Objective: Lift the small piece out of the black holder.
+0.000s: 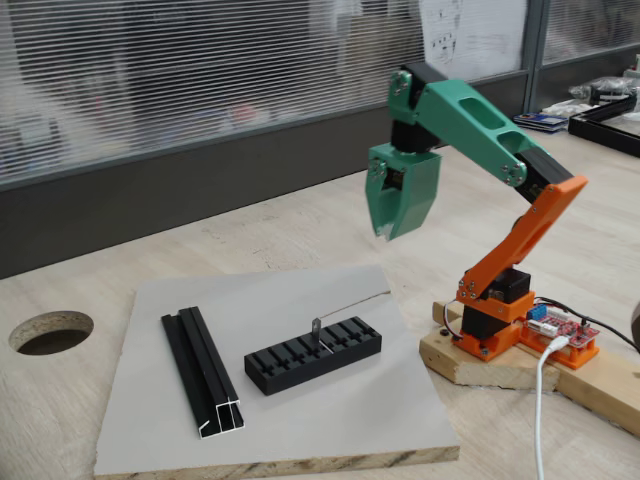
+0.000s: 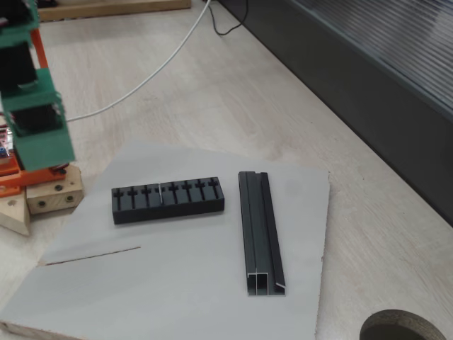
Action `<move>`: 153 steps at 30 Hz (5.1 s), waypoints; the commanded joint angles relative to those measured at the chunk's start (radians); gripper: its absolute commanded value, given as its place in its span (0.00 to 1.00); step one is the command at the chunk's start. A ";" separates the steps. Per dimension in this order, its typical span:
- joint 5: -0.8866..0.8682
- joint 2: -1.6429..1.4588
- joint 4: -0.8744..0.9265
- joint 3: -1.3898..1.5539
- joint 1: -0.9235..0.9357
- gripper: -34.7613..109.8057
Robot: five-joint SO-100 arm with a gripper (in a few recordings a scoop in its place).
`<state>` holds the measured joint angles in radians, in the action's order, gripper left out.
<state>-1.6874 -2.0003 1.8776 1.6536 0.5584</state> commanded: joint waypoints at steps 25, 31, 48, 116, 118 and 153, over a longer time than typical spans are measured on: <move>0.011 0.212 -0.376 -0.011 -0.525 0.33; 0.008 0.209 -0.374 -0.011 -0.529 0.33; 0.011 0.209 -0.362 0.002 -0.532 0.34; 0.594 0.239 -0.376 0.003 -0.703 0.34; 0.594 0.282 -0.376 0.002 -0.703 0.34; 0.592 0.305 -0.356 0.002 -0.704 0.52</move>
<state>-1.0845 -1.6582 1.5033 1.6490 -0.1319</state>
